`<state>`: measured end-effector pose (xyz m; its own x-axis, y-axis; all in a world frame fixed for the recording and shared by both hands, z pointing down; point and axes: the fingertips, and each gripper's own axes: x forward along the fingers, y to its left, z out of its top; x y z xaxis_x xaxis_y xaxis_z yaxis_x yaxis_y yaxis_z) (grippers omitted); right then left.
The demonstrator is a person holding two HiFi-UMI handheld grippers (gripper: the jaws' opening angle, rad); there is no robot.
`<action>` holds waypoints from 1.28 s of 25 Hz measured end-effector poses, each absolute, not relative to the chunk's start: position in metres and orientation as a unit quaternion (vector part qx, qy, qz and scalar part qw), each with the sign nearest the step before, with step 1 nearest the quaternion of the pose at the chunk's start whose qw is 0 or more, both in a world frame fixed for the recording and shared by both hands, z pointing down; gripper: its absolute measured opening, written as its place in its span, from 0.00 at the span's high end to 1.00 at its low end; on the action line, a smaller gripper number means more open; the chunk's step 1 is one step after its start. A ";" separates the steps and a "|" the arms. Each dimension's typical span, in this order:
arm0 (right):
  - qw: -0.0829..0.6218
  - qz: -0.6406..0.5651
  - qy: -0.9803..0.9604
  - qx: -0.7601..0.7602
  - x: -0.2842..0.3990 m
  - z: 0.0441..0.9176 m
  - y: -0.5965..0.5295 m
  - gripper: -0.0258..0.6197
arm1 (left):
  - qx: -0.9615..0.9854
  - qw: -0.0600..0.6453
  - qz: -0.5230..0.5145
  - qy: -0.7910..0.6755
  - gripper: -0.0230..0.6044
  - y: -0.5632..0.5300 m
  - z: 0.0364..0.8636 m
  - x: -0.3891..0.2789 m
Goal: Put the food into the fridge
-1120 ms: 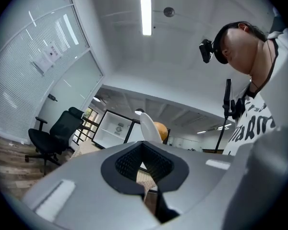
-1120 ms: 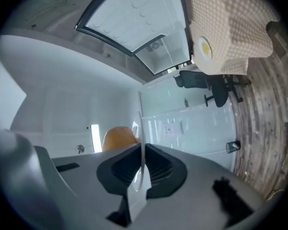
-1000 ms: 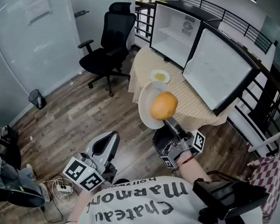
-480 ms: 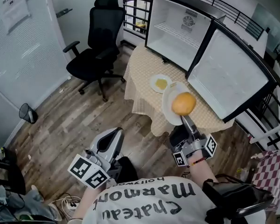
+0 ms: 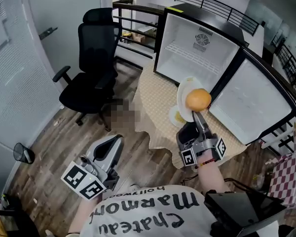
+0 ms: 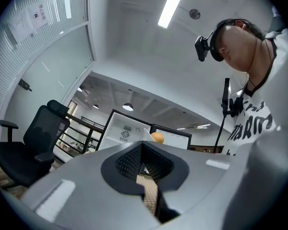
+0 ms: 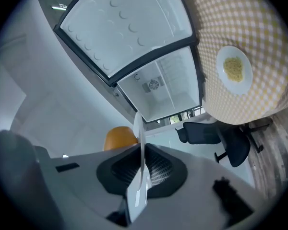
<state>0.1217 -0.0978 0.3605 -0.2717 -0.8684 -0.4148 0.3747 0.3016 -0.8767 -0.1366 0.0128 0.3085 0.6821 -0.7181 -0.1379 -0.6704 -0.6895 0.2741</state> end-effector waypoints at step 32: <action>0.608 -0.407 0.482 -0.482 0.275 0.411 -0.335 0.91 | 0.969 0.113 -0.022 -0.217 0.95 -0.361 0.313 -0.104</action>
